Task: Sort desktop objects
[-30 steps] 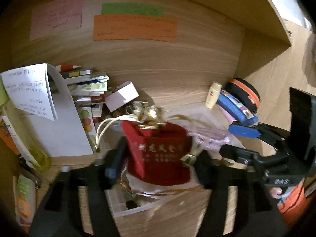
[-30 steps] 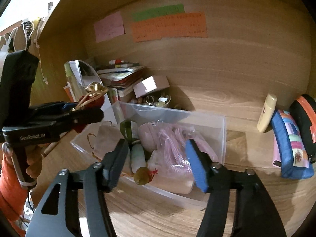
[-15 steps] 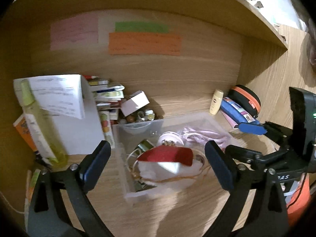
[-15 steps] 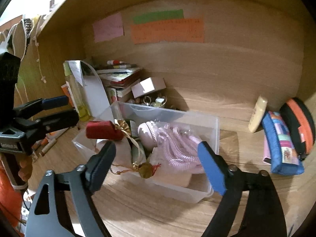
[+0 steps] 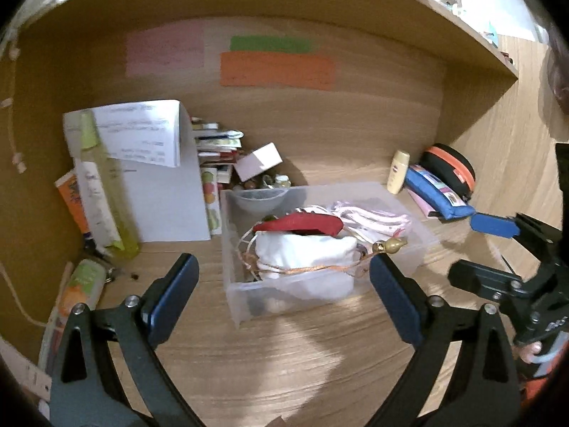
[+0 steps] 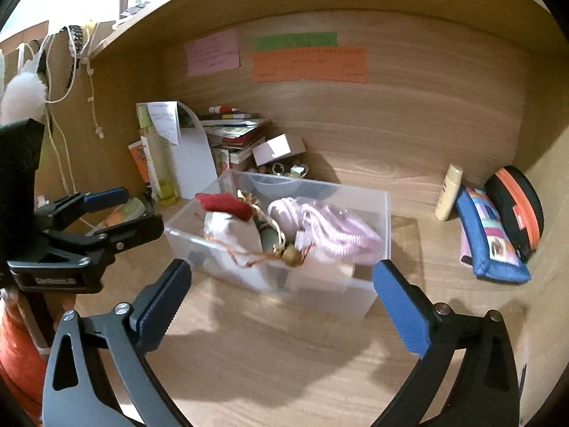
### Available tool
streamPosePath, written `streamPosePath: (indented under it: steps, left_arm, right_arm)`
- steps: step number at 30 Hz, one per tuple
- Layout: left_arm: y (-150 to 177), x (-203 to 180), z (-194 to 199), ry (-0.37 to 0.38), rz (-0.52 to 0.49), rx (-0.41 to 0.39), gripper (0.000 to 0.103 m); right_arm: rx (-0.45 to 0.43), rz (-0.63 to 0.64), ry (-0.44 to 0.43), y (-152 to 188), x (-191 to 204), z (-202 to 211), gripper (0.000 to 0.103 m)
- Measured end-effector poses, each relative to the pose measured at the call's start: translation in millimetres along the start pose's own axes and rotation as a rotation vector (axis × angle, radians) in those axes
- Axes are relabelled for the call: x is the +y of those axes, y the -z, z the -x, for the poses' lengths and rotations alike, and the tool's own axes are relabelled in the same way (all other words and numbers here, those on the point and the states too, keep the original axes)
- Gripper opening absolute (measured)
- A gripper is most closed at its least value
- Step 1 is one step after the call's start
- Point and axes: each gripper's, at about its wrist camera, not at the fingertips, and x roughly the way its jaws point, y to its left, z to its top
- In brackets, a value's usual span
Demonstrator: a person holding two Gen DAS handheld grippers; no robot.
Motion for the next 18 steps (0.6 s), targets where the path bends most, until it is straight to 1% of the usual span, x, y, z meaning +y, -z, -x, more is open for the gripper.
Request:
streamPosePath:
  steps: [3, 8, 13, 18]
  left_arm:
    - [7, -8, 7, -0.004, -0.012, -0.009, 0.098]
    - [15, -16, 17, 0.041, -0.012, -0.014, 0.098]
    - [20, -24, 24, 0.021, -0.022, -0.044, 0.098]
    - [22, -24, 28, 0.045, -0.008, -0.073, 0.098]
  right_arm:
    - [0.001, -0.006, -0.01, 7, 2, 9, 0.102]
    - [-0.004, -0.025, -0.002, 16, 2, 24, 0.102]
    - [-0.011, -0.044, -0.007, 23, 1, 33, 0.102]
    - [-0.012, -0.056, 0.003, 29, -5, 37, 0.102]
